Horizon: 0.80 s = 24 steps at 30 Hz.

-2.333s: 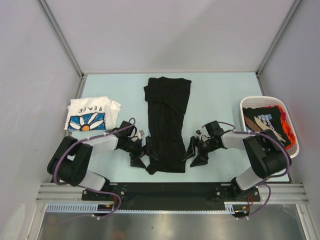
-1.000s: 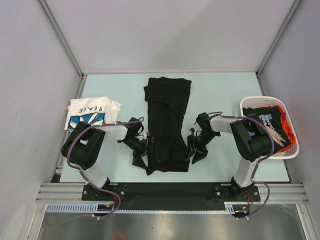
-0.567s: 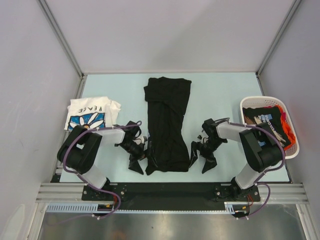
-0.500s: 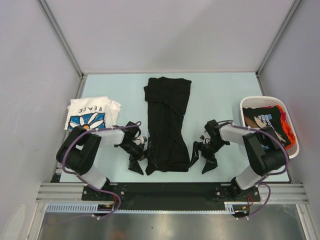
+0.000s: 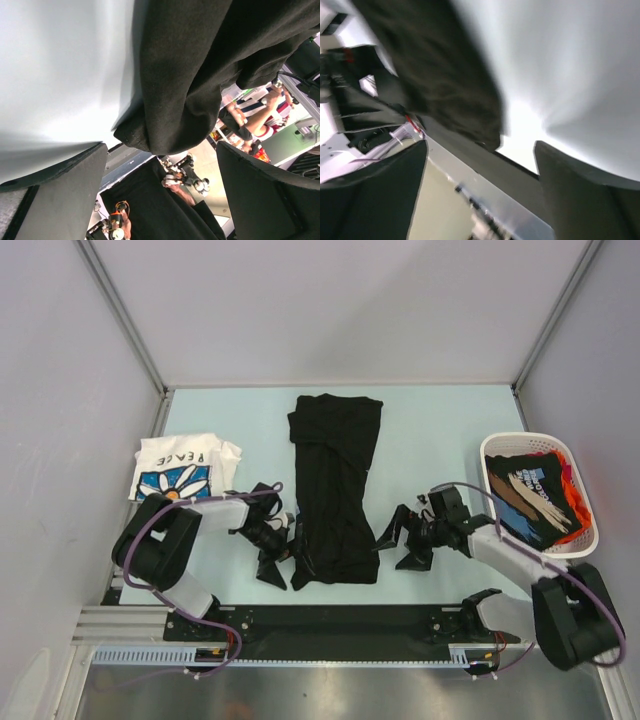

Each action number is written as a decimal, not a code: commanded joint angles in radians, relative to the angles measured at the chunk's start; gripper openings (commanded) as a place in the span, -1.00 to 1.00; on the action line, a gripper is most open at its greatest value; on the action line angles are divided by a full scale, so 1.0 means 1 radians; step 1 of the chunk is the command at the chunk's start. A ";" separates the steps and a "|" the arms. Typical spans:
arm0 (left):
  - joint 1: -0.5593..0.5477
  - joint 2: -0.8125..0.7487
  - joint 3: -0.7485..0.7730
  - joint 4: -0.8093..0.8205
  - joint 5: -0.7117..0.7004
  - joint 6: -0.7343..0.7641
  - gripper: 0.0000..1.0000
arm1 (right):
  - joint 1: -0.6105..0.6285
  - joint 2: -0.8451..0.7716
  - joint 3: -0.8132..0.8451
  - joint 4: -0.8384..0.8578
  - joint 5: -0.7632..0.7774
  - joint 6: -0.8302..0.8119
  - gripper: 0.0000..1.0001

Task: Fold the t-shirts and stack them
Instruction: Fold the tshirt

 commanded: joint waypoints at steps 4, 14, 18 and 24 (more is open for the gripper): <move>0.003 0.035 0.065 0.018 -0.194 0.116 0.99 | 0.063 -0.254 0.105 -0.115 0.161 -0.041 0.99; 0.011 0.071 0.078 0.019 -0.186 0.159 0.99 | 0.463 -0.073 0.465 -0.426 0.723 -0.226 0.99; 0.014 0.076 0.085 0.016 -0.188 0.168 0.99 | 0.682 0.068 0.521 -0.472 0.948 -0.194 0.96; 0.030 0.076 0.076 0.015 -0.183 0.187 0.99 | 0.815 0.246 0.539 -0.512 1.062 -0.133 0.76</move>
